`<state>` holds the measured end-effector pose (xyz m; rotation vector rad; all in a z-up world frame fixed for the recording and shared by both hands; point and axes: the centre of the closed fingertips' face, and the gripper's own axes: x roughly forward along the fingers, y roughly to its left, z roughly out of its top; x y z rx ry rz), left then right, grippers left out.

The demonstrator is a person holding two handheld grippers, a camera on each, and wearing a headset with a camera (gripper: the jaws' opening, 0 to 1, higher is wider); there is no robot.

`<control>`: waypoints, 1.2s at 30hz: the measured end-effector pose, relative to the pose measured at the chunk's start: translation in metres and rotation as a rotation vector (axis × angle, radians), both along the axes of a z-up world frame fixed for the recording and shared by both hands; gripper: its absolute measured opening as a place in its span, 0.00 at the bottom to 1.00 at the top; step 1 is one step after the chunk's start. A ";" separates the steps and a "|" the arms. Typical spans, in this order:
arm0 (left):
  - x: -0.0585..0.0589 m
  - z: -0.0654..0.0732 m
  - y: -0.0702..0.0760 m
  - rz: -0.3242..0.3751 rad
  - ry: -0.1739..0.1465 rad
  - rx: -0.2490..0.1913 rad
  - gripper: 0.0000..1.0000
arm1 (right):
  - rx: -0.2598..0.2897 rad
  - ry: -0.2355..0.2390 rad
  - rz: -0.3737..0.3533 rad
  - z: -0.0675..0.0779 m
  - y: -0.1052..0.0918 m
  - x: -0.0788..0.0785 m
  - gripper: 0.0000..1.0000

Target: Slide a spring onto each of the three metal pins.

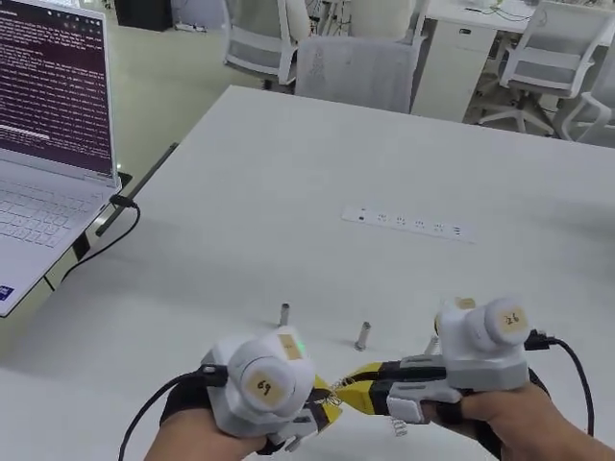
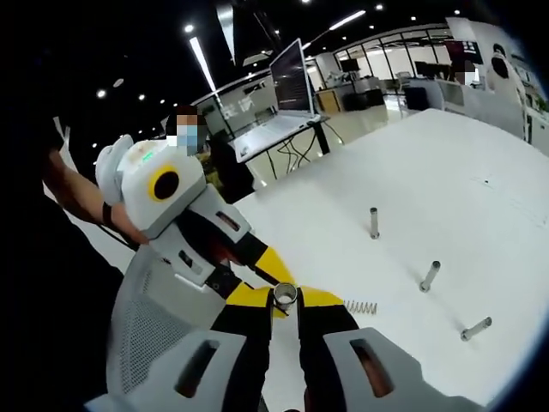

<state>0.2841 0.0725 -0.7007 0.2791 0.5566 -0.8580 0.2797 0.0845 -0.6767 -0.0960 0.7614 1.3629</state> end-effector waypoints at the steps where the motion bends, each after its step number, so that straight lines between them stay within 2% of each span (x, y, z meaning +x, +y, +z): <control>1: 0.000 0.001 0.000 -0.001 -0.006 -0.004 0.02 | -0.007 -0.006 0.006 0.000 0.000 0.000 0.09; 3: 0.000 0.005 -0.002 -0.009 -0.018 -0.020 0.02 | -0.028 -0.030 0.039 0.002 -0.001 -0.001 0.09; 6: 0.000 0.008 -0.003 -0.025 -0.041 -0.020 0.02 | -0.060 -0.046 0.080 0.001 -0.003 -0.002 0.11; 9: 0.002 0.013 -0.004 -0.025 -0.050 -0.041 0.02 | -0.097 -0.083 0.142 0.005 -0.005 -0.003 0.13; 14: 0.003 0.021 -0.007 -0.030 -0.068 -0.082 0.02 | -0.098 -0.115 0.186 0.019 -0.005 0.000 0.14; 17: 0.003 0.029 -0.010 -0.034 -0.080 -0.114 0.02 | -0.114 -0.135 0.220 0.023 -0.007 0.000 0.14; 21: 0.003 0.034 -0.014 -0.047 -0.090 -0.133 0.02 | -0.150 -0.166 0.285 0.029 -0.012 -0.002 0.14; 26: 0.002 0.041 -0.018 -0.073 -0.102 -0.144 0.02 | -0.204 -0.199 0.368 0.031 -0.017 -0.007 0.15; 29: 0.000 0.043 -0.022 -0.096 -0.109 -0.140 0.02 | -0.255 -0.238 0.422 0.030 -0.021 -0.007 0.15; 36: -0.003 0.044 -0.027 -0.130 -0.111 -0.130 0.02 | -0.300 -0.276 0.518 0.032 -0.020 -0.013 0.14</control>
